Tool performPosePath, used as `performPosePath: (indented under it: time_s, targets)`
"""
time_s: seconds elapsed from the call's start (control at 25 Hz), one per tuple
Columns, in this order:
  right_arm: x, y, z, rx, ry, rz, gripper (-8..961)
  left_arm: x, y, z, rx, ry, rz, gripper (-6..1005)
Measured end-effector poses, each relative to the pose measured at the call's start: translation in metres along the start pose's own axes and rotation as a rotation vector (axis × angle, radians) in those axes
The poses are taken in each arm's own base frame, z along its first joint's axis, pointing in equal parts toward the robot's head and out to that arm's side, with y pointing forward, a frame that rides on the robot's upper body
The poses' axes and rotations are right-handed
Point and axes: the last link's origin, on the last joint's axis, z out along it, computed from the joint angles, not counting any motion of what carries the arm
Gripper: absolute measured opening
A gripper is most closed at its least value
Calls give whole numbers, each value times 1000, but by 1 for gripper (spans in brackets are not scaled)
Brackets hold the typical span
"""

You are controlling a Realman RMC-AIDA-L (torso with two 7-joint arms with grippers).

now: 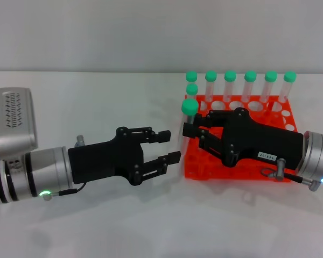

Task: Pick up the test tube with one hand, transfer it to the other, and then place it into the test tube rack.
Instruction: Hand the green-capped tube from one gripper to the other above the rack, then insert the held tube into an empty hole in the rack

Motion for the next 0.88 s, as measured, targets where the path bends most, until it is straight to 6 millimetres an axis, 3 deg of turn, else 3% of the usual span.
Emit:
performPosePath:
  time_s: [0.12, 0.36, 0.48, 0.56, 0.88]
  targets:
    - [0, -1, 0, 3, 0, -1, 194, -5, 1, -8, 29, 3, -20, 359]
    - [-2, -6, -2, 37, -8, -14, 194, -18, 5, -55, 204, 76, -59, 594]
    - [-3, -10, -2, 63, -16, -32, 194, -30, 11, -87, 332, 107, -85, 803]
    - [-4, -14, -1, 94, -23, -46, 194, -42, 21, -112, 452, 132, -111, 831]
    - [-6, -33, -5, 245, -43, -92, 194, -59, 39, -151, 671, 200, -134, 874]
